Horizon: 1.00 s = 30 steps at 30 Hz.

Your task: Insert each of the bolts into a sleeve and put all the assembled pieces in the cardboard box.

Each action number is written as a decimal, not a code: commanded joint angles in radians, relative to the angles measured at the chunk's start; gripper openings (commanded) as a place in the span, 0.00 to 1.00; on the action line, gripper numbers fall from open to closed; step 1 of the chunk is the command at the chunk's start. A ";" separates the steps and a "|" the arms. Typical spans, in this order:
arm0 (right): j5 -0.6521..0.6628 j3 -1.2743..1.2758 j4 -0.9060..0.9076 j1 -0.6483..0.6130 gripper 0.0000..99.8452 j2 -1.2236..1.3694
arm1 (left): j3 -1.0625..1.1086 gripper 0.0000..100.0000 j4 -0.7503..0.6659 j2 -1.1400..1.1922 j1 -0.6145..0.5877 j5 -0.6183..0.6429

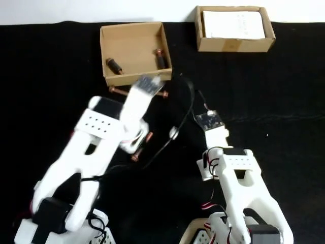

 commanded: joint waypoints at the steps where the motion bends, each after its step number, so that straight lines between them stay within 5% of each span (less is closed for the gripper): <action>1: -0.009 0.007 -0.022 0.016 0.01 -0.002 | -0.143 0.21 -0.101 0.039 0.022 -0.084; 6: -0.009 0.007 -0.039 0.016 0.01 -0.002 | -0.447 0.21 -0.091 0.325 0.018 -0.120; 12: -0.009 0.007 -0.041 0.016 0.01 -0.002 | -0.909 0.21 0.052 0.687 -0.002 0.212; 18: -0.009 0.008 -0.041 0.016 0.01 -0.002 | -1.268 0.21 0.132 0.974 0.016 0.242; 30: -0.009 0.008 -0.041 0.016 0.01 -0.002 | -1.687 0.20 0.150 1.323 -0.005 -0.281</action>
